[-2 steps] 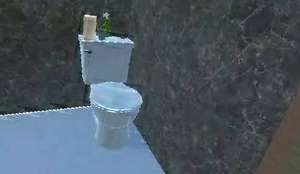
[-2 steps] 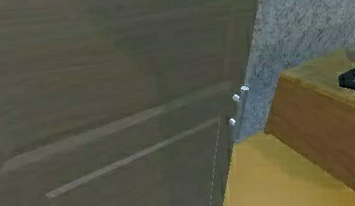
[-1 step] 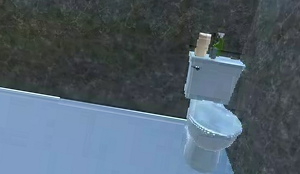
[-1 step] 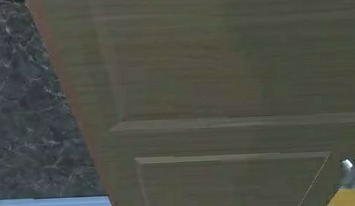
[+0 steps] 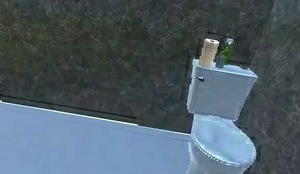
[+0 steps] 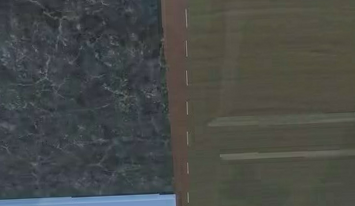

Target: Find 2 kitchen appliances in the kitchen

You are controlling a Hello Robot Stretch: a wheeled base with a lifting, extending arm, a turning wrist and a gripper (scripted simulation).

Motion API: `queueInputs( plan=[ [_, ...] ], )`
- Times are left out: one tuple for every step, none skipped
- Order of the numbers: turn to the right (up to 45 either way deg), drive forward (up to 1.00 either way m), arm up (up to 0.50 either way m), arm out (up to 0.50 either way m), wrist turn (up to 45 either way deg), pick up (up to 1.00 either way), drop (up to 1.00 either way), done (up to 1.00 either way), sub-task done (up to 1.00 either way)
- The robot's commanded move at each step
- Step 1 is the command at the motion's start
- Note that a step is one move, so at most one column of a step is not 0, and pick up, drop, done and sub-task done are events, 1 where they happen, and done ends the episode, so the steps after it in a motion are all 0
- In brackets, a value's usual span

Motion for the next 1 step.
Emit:
queueInputs(
  plan=[
    [-36.0,0.0,0.0,0.0,0.0,0.0,0.0,0.0,0.0]
  ],
)
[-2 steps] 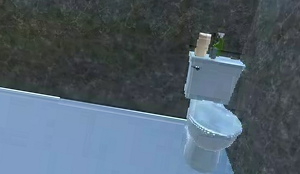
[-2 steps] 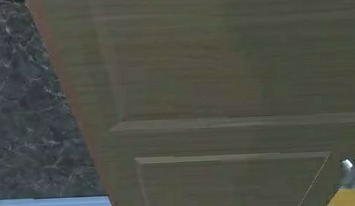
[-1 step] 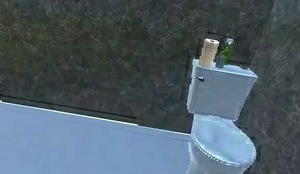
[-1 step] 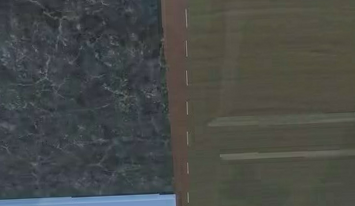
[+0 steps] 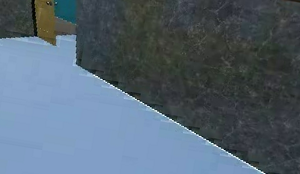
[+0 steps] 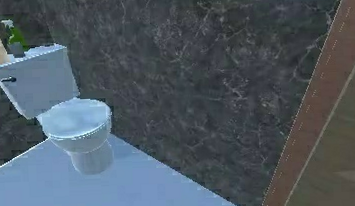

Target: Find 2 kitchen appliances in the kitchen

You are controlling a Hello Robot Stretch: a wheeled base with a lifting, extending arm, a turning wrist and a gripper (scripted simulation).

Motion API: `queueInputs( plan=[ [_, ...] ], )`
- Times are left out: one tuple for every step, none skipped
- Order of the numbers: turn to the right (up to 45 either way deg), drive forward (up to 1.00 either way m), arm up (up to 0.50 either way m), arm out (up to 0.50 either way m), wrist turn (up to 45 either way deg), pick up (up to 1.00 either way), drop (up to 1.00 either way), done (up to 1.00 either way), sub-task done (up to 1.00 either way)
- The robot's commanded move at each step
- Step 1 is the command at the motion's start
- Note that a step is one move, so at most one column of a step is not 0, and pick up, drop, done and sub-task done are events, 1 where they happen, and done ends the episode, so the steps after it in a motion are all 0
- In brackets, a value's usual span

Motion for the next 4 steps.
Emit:
queueInputs(
  plan=[
    [0.0,0.85,0.0,0.0,0.0,0.0,0.0,0.0,0.0],
    [-39.0,0.0,0.0,0.0,0.0,0.0,0.0,0.0,0.0],
    [0.0,1.0,0.0,0.0,0.0,0.0,0.0,0.0,0.0],
    [0.0,1.0,0.0,0.0,0.0,0.0,0.0,0.0,0.0]
  ],
)
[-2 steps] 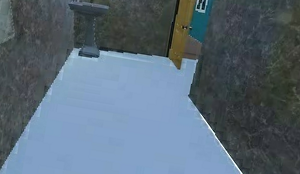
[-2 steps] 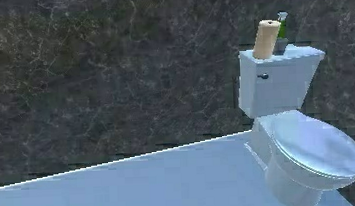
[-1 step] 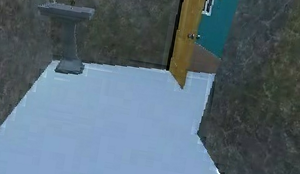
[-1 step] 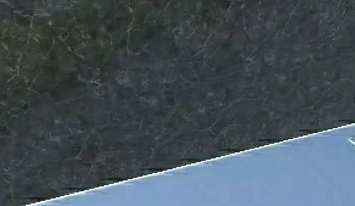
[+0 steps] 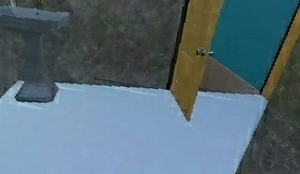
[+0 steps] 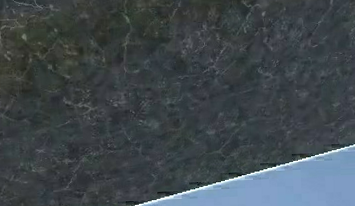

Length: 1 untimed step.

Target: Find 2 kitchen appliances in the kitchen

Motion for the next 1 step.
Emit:
queueInputs(
  plan=[
    [0.0,1.0,0.0,0.0,0.0,0.0,0.0,0.0,0.0]
  ],
)
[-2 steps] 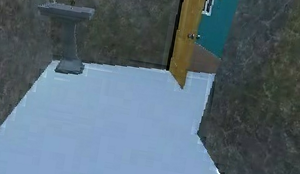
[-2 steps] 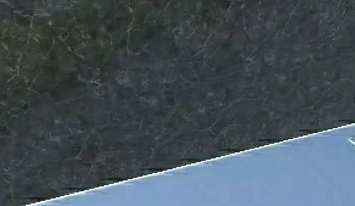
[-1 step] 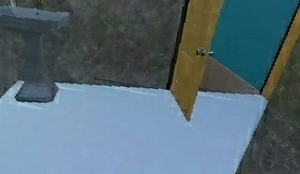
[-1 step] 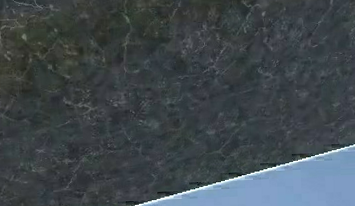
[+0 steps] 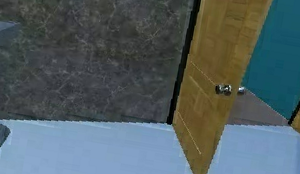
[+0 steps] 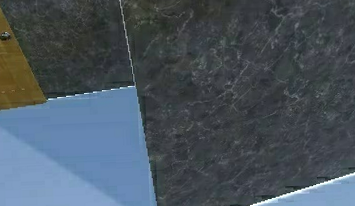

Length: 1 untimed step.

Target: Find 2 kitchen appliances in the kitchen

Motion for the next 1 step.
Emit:
queueInputs(
  plan=[
    [3.0,0.0,0.0,0.0,0.0,0.0,0.0,0.0,0.0]
  ],
)
